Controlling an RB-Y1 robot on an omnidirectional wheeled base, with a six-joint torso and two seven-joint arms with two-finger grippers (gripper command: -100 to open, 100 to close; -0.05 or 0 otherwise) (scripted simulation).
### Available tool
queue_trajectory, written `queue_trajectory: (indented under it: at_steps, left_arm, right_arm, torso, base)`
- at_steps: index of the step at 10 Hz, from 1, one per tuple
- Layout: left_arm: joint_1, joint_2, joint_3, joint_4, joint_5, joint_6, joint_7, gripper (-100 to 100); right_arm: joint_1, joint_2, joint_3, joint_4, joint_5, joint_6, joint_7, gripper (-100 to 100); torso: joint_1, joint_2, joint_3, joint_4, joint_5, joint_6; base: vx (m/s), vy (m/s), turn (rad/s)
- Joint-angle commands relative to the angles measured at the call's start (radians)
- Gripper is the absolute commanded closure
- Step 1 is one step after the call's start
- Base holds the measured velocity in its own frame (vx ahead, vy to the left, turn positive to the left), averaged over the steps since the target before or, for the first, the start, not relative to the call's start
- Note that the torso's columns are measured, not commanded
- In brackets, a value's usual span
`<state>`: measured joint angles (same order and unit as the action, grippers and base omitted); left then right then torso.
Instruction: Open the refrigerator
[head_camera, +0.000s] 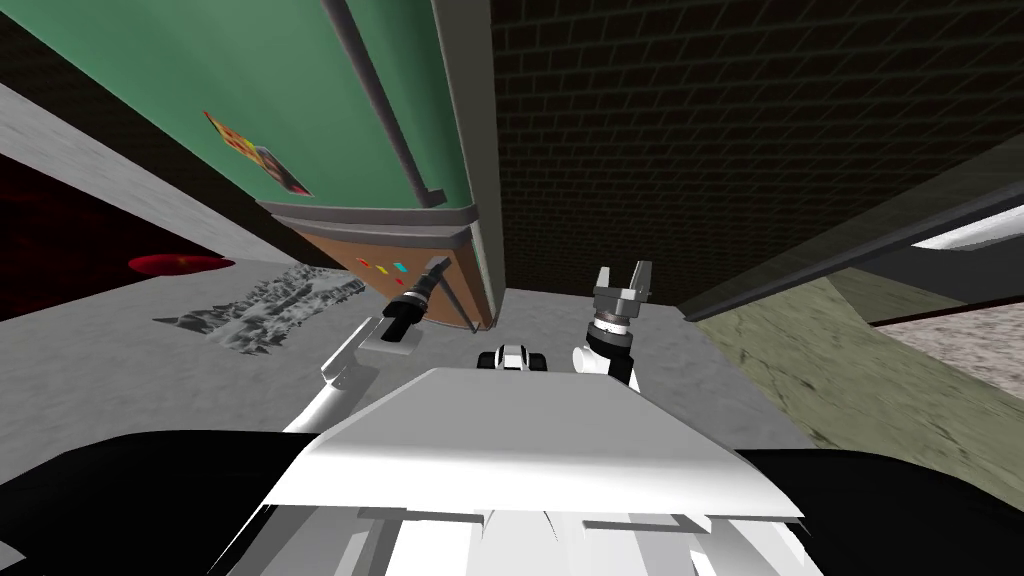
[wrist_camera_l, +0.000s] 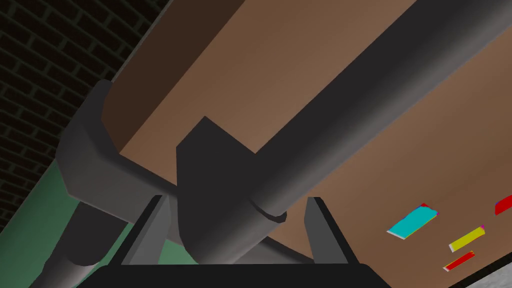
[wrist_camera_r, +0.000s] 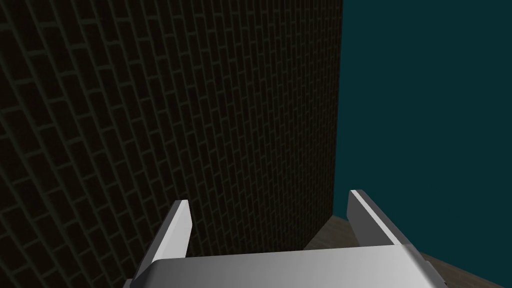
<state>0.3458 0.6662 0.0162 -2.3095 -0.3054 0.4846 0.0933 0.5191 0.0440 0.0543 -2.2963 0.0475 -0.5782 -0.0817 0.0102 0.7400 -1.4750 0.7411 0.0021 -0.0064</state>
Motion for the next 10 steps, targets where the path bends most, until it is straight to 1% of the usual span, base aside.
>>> queue_trajectory:
  at_steps: [1, 3, 4, 6, 7, 8, 9, 10]
  left_arm:
    - [0.022, 0.023, -0.029, -0.043, 0.001, -0.020, 0.000, 100]
    - [0.045, 0.046, -0.062, -0.085, 0.006, -0.047, 0.001, 100]
    - [0.045, 0.046, -0.062, -0.085, 0.006, -0.047, 0.001, 100]
    - [0.069, 0.068, -0.094, -0.126, 0.010, -0.073, 0.002, 100]
    - [0.069, 0.068, -0.094, -0.126, 0.010, -0.073, 0.002, 100]
    - [0.081, 0.080, -0.111, -0.146, 0.013, -0.086, 0.002, 100]
    - [0.067, 0.074, -0.106, -0.133, 0.010, -0.075, -0.001, 100]
    - [0.075, 0.089, -0.125, -0.146, 0.011, -0.092, -0.002, 100]
  right_arm:
    - [0.000, 0.000, 0.000, 0.000, 0.000, 0.000, 0.000, 0]
    - [0.000, 0.000, 0.000, 0.000, 0.000, 0.000, 0.000, 0]
    - [0.000, 0.000, 0.000, 0.000, 0.000, 0.000, 0.000, 0]
    - [0.000, 0.000, 0.000, 0.000, 0.000, 0.000, 0.000, 0]
    - [0.000, 0.000, 0.000, 0.000, 0.000, 0.000, 0.000, 0]
    - [0.000, 0.000, 0.000, 0.000, 0.000, 0.000, 0.000, 0]
    - [0.000, 0.000, 0.000, 0.000, 0.000, 0.000, 0.000, 0]
    - [0.000, 0.000, 0.000, 0.000, 0.000, 0.000, 0.000, 0]
  torso:
    - [-0.002, -0.004, -0.003, -0.001, -0.001, 0.001]
    - [0.000, -0.002, -0.002, 0.000, 0.000, 0.002]
    - [-0.004, -0.001, -0.001, -0.002, 0.000, 0.004]
    - [-0.011, -0.008, -0.006, -0.003, -0.004, 0.005]
    - [-0.008, -0.004, -0.003, -0.003, -0.002, 0.006]
    - [-0.009, -0.004, -0.003, -0.003, -0.002, 0.005]
    - [-0.010, -0.001, -0.001, -0.003, -0.002, 0.006]
    - [-0.017, -0.007, -0.004, -0.003, -0.004, 0.006]
  base:
    - [-0.307, 0.298, -0.034]
    - [-0.307, 0.326, -0.044]
    - [-0.251, 0.240, -0.021]
    - [-0.224, 0.252, -0.020]
    - [-0.212, 0.238, -0.035]
    - [-0.225, 0.249, -0.016]
    - [-0.113, 0.124, -0.022]
    - [-0.091, 0.166, -0.048]
